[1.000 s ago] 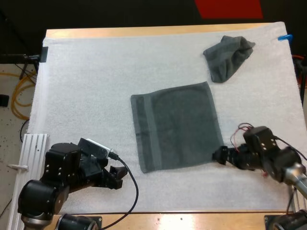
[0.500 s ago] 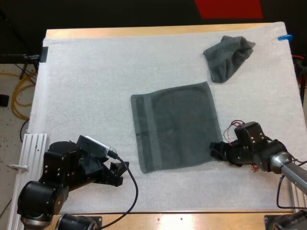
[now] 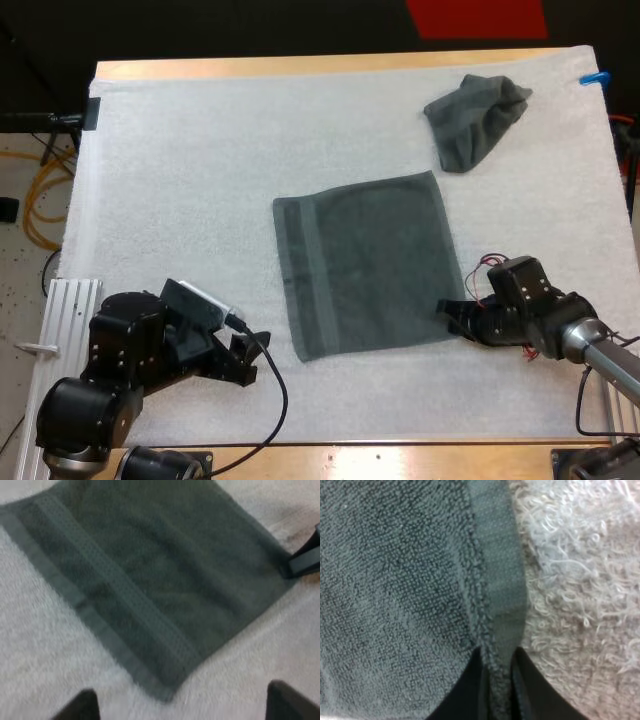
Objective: Pick towel from pile fold and stack
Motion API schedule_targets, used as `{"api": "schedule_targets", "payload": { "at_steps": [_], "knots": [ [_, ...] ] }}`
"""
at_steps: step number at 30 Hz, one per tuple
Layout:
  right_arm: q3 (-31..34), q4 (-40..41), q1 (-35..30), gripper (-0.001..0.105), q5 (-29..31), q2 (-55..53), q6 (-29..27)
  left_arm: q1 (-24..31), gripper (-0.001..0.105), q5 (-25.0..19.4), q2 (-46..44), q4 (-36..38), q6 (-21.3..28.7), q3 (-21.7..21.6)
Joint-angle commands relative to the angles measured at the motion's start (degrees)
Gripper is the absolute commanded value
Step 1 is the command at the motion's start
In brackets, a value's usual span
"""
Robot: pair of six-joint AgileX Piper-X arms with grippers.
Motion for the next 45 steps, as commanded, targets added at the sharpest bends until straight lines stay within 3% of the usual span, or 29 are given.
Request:
{"api": "schedule_targets", "payload": {
  "at_steps": [1, 6, 12, 16, 19, 22, 27, 34, 40, 45],
  "knots": [
    [0.0, 0.3, -0.2, 0.000, -0.1, -0.1, -0.6, 0.0, 0.066, 1.5, -0.2, -1.1, -1.8, -0.2],
    [0.0, 0.3, -0.2, 0.000, -0.1, -0.1, -0.6, 0.0, 0.066, 5.7, 1.8, -1.3, -5.3, 0.5],
    [0.0, 0.3, -0.2, 0.000, -0.5, -0.1, -0.6, -1.8, 0.066, 5.7, 6.6, -6.8, -10.2, 6.7],
    [0.0, 0.3, -0.2, 0.000, -0.5, -0.1, -0.6, -5.5, 0.066, 5.5, 11.4, -15.0, -18.7, 12.0],
    [0.0, 0.3, -0.2, 0.000, -0.5, -0.1, -0.6, -7.6, 0.066, 3.5, 15.6, -22.0, -25.3, 14.3],
    [0.0, 0.3, -0.2, 0.000, -0.5, -0.1, -0.6, -8.4, 0.066, 1.8, 20.8, -26.7, -28.7, 15.3],
    [0.0, 0.3, -0.2, 0.000, -0.5, -0.1, -0.6, -8.4, 0.066, 2.4, 29.1, -31.7, -29.4, 15.3],
    [0.0, 0.3, -0.2, 0.000, -0.5, -0.1, -0.6, -8.4, 0.066, 6.5, 39.4, -34.6, -29.4, 15.3],
    [0.0, 0.3, -0.2, 0.000, -0.5, -0.1, -0.6, -8.4, 0.066, 13.2, 44.3, -39.7, -30.5, 15.3],
    [0.0, 0.3, -0.2, 0.000, -0.5, -0.1, -0.6, -8.4, 0.065, 13.6, 46.6, -40.2, -30.7, 15.3]
  ]
}}
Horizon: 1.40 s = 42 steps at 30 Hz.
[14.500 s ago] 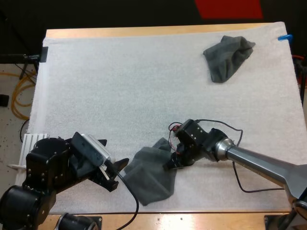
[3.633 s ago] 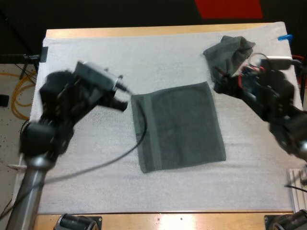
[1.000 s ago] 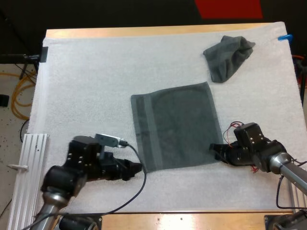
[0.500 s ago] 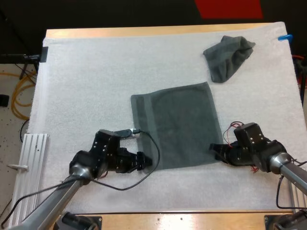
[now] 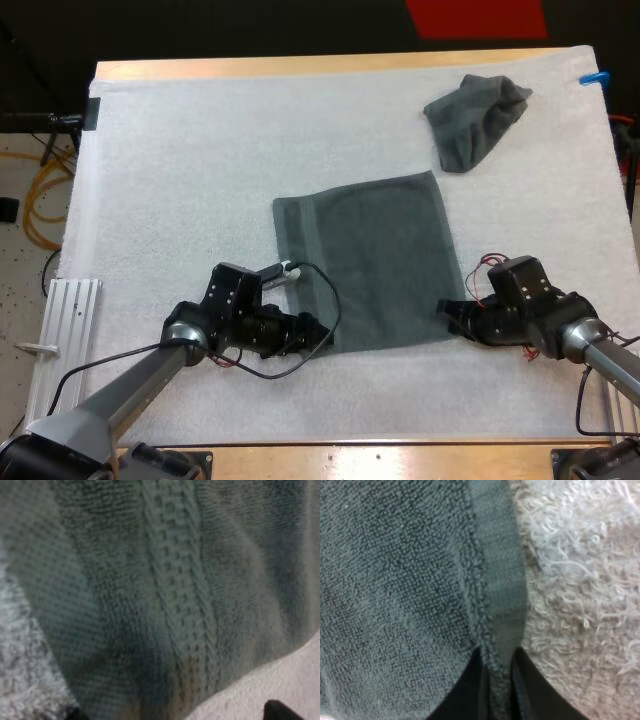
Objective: Pick towel from pile fold and stack
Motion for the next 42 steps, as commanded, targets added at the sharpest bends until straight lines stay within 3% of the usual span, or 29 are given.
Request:
{"api": "schedule_targets", "payload": {
  "at_steps": [1, 5, 8, 12, 13, 20, 25, 29, 33, 38, 42],
  "knots": [
    [0.0, 0.3, -0.2, 0.000, -0.5, -0.1, -0.6, -0.4, 0.064, -1.2, 1.5, 0.1, -0.2, 0.6],
    [0.0, 0.3, -0.2, 0.000, -0.5, -0.1, -0.6, -0.4, 0.059, -1.4, 1.5, 0.0, -0.2, 0.6],
    [0.0, 0.3, -0.2, 0.000, -0.5, -0.1, -0.6, -0.4, 0.040, -1.9, 1.5, 0.0, -0.2, 0.6],
    [0.0, 0.3, -0.2, 0.000, -0.5, -0.1, -0.6, -0.4, 0.004, -2.7, 1.5, 0.0, 1.4, 0.6],
    [0.0, 0.3, -0.2, 0.000, -0.5, -0.2, -0.6, -0.4, 0.000, -3.0, 1.5, 0.0, 2.3, 0.6],
    [-0.1, 1.3, 0.1, 0.000, -0.5, -5.1, -0.6, -0.4, 0.000, -3.1, -1.5, 5.2, 6.4, 0.6],
    [-0.1, 5.2, 2.7, 0.000, -0.5, -12.6, -0.3, -1.1, 0.000, -3.1, -9.6, 14.1, 10.3, 0.6],
    [-0.1, 10.9, 7.0, 0.000, -0.5, -17.4, 0.1, -4.6, 0.000, -3.1, -16.7, 19.1, 10.4, 0.6],
    [-0.1, 16.1, 11.3, 0.000, 0.3, -22.1, 3.6, -8.0, 0.000, -8.1, -22.8, 22.3, 9.0, 0.6],
    [-0.1, 12.9, 12.0, 0.000, 2.4, -23.6, 5.0, -7.2, 0.000, -11.8, -24.5, 18.3, 6.4, 0.6],
    [-0.1, 3.3, 11.4, 0.000, 5.3, -21.8, 9.7, -4.5, 0.000, -12.2, -23.8, 9.7, 3.7, 0.6]
  ]
}}
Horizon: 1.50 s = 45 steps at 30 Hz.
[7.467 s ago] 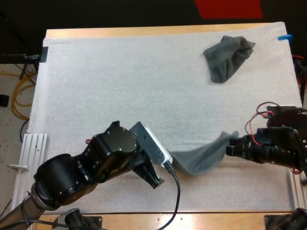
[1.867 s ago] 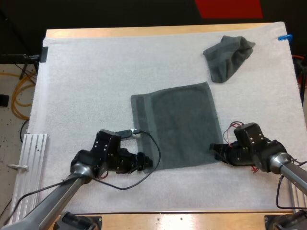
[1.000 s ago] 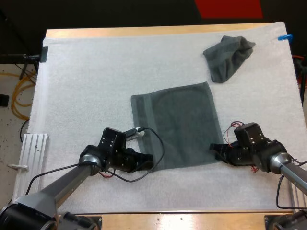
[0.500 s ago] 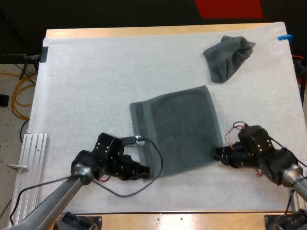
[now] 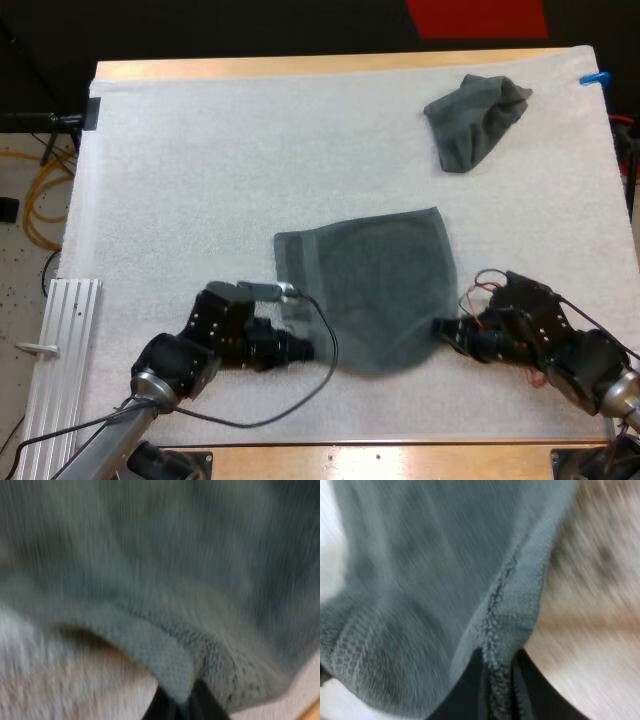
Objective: Pick towel from pile fold and stack
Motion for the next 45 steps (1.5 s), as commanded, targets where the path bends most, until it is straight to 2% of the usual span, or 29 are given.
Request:
{"api": "schedule_targets", "payload": {
  "at_steps": [1, 6, 10, 13, 17, 22, 26, 27, 30, 33, 35, 39, 44, 45],
  "knots": [
    [-0.2, -5.0, -0.9, 0.000, 0.6, 1.0, 1.8, 1.1, 0.000, -0.7, 0.5, -3.8, -1.6, -0.2],
    [-0.2, -16.9, -6.8, 0.000, -1.2, 7.3, 6.2, 7.0, 0.000, -0.5, 5.1, -11.7, -3.1, -0.2],
    [-0.2, -24.1, -12.1, 0.000, -6.9, 13.4, 7.8, 11.6, 0.000, 3.4, 11.0, -19.1, -3.3, -0.2],
    [-0.2, -28.5, -14.3, 0.000, -8.9, 18.0, 7.8, 14.5, 0.000, 4.3, 15.5, -23.9, -4.0, -0.2],
    [-0.9, -31.2, -15.6, 0.000, -9.4, 22.1, 7.8, 17.2, 0.000, 5.2, 19.8, -27.9, -5.0, -0.2],
    [-2.3, -32.3, -15.6, 0.000, -10.5, 25.2, 7.8, 18.5, 0.000, 10.2, 24.3, -31.1, -5.0, -0.2],
    [-2.3, -33.6, -15.6, 0.001, -10.4, 25.7, 7.6, 18.5, 0.002, 10.4, 26.0, -33.0, -5.0, -0.2],
    [-2.3, -33.7, -15.6, 0.004, -10.4, 25.7, 7.4, 18.5, 0.004, 10.1, 26.0, -33.0, -5.0, -0.2],
    [-2.3, -34.1, -15.6, 0.026, -10.4, 25.7, 4.8, 18.5, 0.013, 10.1, 26.0, -33.4, -5.0, -0.4],
    [-2.3, -36.5, -15.6, 0.061, -10.4, 25.7, 3.6, 18.5, 0.021, 10.6, 26.0, -35.4, -5.0, -0.5],
    [-2.3, -40.1, -15.6, 0.075, -10.4, 25.7, 2.0, 18.5, 0.025, 10.5, 26.0, -37.5, -4.8, -0.5],
    [-2.3, -47.8, -15.6, 0.074, -8.3, 25.7, -1.4, 18.5, 0.035, 10.7, 26.0, -42.3, -4.2, -0.6],
    [-5.0, -50.7, -15.6, 0.074, -4.7, 25.7, -9.2, 18.5, 0.067, 12.9, 26.0, -43.2, -2.7, -3.8],
    [-5.4, -50.7, -15.6, 0.074, -4.6, 25.7, -10.3, 18.5, 0.069, 13.3, 26.0, -42.8, -2.4, -4.6]
  ]
}}
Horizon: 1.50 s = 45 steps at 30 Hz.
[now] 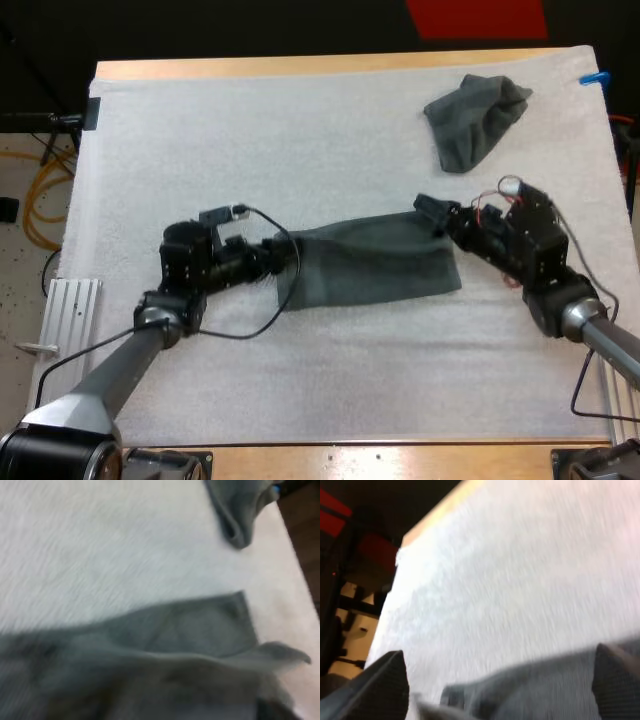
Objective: Pick towel from pile fold and stack
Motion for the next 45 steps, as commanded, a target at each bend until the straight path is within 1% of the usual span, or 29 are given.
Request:
{"api": "schedule_targets", "payload": {
  "at_steps": [1, 4, 6, 7, 9, 11, 12, 14, 15, 18, 22, 24, 26, 29, 32, 36, 40, 42, 44, 45],
  "knots": [
    [-1.3, -0.9, -0.3, 0.074, 0.4, -0.1, -2.9, 0.0, 0.069, 1.1, -0.2, -0.1, 0.7, -1.4],
    [-4.0, -0.1, -0.3, 0.074, 0.4, -0.2, -6.4, 0.0, 0.069, 1.7, -0.6, 4.2, 2.7, -5.1],
    [-5.7, 2.0, -0.3, 0.074, 0.6, -0.7, -8.0, 0.0, 0.069, 1.3, -1.5, 8.6, 5.3, -7.3],
    [-6.6, 3.6, -0.3, 0.074, 1.0, -1.3, -9.3, 0.0, 0.069, 0.3, -2.3, 11.8, 7.4, -8.6],
    [-8.4, 7.7, -0.3, 0.074, 2.0, -2.6, -13.0, 0.0, 0.069, -2.7, -4.5, 18.6, 12.4, -10.9],
    [-10.5, 14.0, -0.3, 0.074, 4.4, -4.4, -18.6, 0.0, 0.069, -7.5, -7.6, 26.7, 18.9, -13.3],
    [-11.2, 15.7, -0.3, 0.074, 5.5, -5.0, -20.3, 0.0, 0.069, -9.2, -8.8, 29.4, 20.7, -14.0],
    [-12.9, 21.8, -0.3, 0.074, 8.9, -7.2, -24.1, 0.0, 0.069, -12.2, -12.3, 36.0, 25.7, -16.3],
    [-13.4, 23.9, -0.3, 0.074, 9.6, -7.8, -24.8, 0.0, 0.069, -12.7, -13.6, 37.5, 26.6, -17.0],
    [-15.6, 31.6, -0.3, 0.074, 11.2, -10.6, -27.0, 0.0, 0.069, -13.1, -19.1, 42.7, 27.2, -19.4],
    [-17.5, 42.2, -0.3, 0.074, 11.8, -14.7, -27.1, -0.2, 0.069, -13.0, -26.3, 47.8, 25.9, -21.2],
    [-17.8, 47.4, -0.3, 0.074, 11.8, -16.9, -26.9, -0.2, 0.069, -12.6, -30.3, 49.9, 25.0, -21.4],
    [-17.8, 52.7, -0.3, 0.074, 11.8, -19.3, -26.7, -0.2, 0.069, -12.4, -34.7, 53.7, 24.4, -21.4],
    [-17.8, 59.2, -0.3, 0.074, 12.0, -21.9, -26.6, -0.2, 0.069, -12.4, -39.1, 60.4, 24.1, -21.4],
    [-17.8, 63.7, -0.3, 0.074, 13.1, -22.8, -26.4, -0.2, 0.069, -12.4, -41.7, 65.1, 24.1, -21.4],
    [-17.8, 64.3, -0.3, 0.074, 14.0, -21.8, -26.4, -0.2, 0.069, -12.4, -43.1, 66.5, 24.1, -21.4],
    [-17.8, 61.9, -0.4, 0.073, 14.2, -18.3, -26.9, -0.2, 0.069, -12.1, -42.6, 66.4, 23.7, -21.4],
    [-17.9, 60.2, -1.2, 0.071, 13.5, -15.9, -26.9, -0.2, 0.069, -10.7, -42.1, 66.4, 23.2, -21.4],
    [-17.9, 58.1, -3.1, 0.068, 10.9, -12.8, -26.7, -0.2, 0.069, -8.2, -41.5, 66.4, 23.2, -21.4],
    [-17.9, 57.5, -4.2, 0.068, 9.4, -11.7, -26.7, -0.2, 0.069, -7.9, -41.3, 66.4, 23.2, -21.4]
  ]
}}
